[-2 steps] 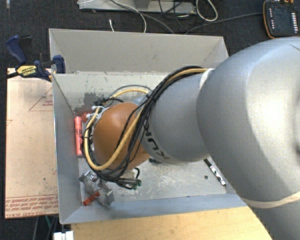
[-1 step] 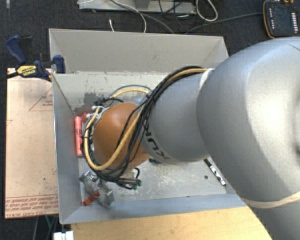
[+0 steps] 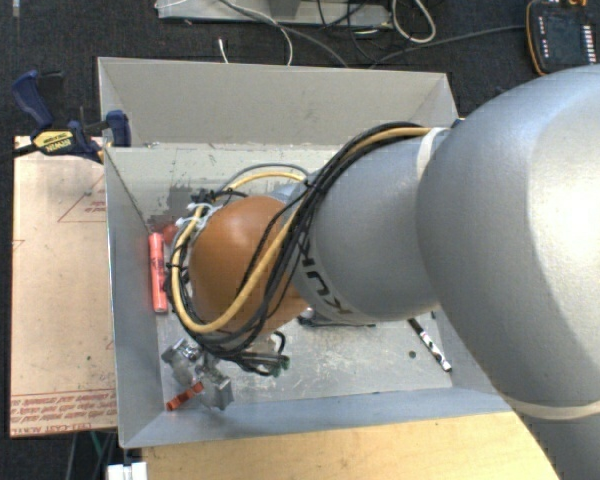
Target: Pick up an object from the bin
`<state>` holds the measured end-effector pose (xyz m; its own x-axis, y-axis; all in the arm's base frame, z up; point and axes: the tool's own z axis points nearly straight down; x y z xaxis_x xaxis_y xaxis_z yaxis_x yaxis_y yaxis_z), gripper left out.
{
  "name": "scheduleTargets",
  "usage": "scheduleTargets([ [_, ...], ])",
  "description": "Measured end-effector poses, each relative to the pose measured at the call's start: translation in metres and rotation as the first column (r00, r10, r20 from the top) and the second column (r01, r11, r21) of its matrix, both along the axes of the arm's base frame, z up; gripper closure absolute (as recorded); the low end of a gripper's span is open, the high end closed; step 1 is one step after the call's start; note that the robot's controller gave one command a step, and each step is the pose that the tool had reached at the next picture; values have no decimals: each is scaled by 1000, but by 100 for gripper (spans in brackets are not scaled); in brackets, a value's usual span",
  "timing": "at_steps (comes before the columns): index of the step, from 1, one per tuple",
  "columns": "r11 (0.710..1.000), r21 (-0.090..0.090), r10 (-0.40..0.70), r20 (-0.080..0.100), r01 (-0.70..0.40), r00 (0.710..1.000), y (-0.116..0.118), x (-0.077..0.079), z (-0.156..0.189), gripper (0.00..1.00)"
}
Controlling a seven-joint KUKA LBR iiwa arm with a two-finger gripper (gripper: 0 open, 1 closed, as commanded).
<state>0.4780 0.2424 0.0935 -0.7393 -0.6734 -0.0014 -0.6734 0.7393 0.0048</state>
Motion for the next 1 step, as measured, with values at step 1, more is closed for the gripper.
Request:
scheduleTargets([
  [1, 1000, 2, 0, 5, 0, 1000, 1, 2, 54, 100],
])
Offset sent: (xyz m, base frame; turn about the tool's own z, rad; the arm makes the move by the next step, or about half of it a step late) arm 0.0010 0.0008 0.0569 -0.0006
